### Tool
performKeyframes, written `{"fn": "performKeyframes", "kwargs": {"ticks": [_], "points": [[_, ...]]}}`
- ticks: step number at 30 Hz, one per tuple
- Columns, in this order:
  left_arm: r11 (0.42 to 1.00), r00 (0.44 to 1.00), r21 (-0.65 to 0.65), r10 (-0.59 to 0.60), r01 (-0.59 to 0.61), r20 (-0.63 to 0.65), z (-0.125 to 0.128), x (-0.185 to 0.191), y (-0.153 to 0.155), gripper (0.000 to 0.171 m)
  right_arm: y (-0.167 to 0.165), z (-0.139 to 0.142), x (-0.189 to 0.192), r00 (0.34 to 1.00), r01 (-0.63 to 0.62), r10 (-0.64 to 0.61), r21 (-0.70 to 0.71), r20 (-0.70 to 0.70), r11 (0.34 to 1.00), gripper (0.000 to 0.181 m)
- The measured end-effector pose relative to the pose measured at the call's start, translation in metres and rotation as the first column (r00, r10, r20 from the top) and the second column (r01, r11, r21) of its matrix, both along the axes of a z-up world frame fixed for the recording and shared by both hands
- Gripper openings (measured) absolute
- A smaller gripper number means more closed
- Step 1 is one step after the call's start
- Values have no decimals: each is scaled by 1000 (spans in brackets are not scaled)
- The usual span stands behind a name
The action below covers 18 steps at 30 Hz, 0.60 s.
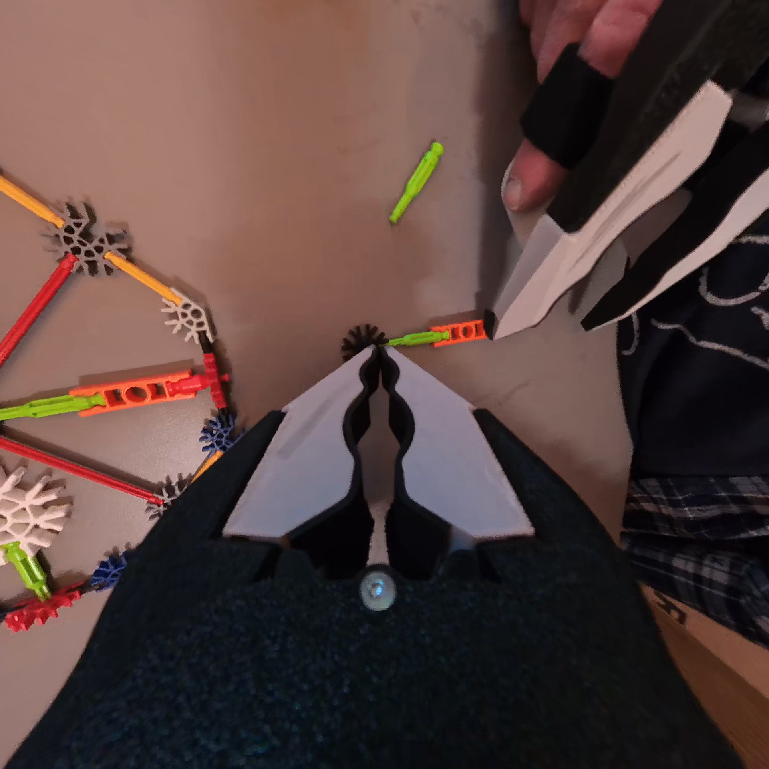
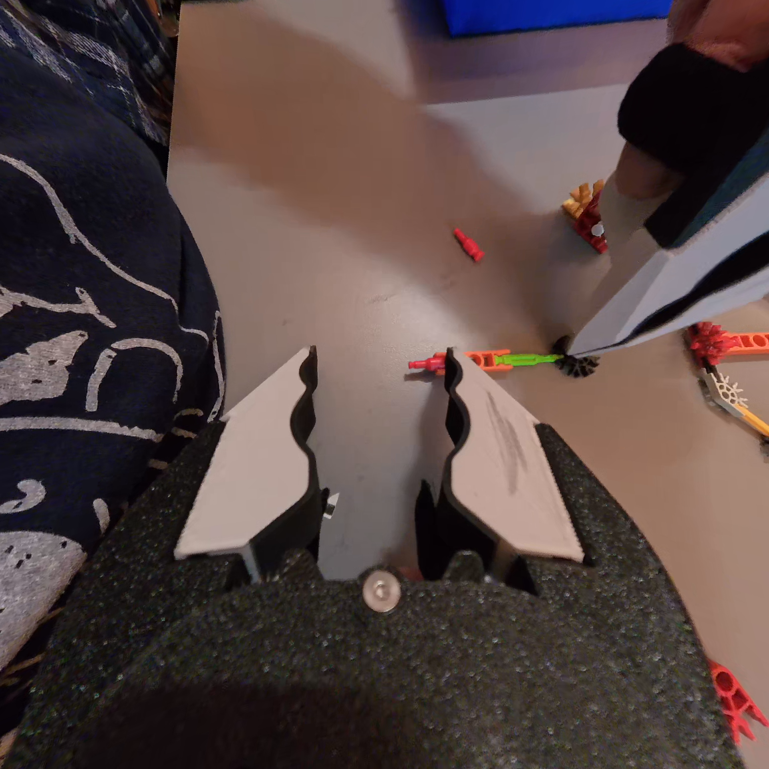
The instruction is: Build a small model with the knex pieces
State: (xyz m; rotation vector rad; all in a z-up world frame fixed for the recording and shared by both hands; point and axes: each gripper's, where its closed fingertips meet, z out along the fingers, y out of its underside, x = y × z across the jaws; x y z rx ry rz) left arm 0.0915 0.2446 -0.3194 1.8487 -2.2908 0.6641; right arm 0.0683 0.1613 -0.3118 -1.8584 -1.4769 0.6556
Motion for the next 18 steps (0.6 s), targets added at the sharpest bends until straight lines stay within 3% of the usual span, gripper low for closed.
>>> {"fn": "performKeyframes", "kwargs": {"ticks": [12, 18], "points": [[998, 988, 63, -9, 19, -156, -2, 5, -1, 0, 1, -2, -1, 1000, -5, 5, 14, 13, 1000, 58], [997, 990, 75, 7, 4, -143, -2, 7, -2, 0, 0, 0, 0, 1000, -10, 10, 19, 0, 1000, 59]]}}
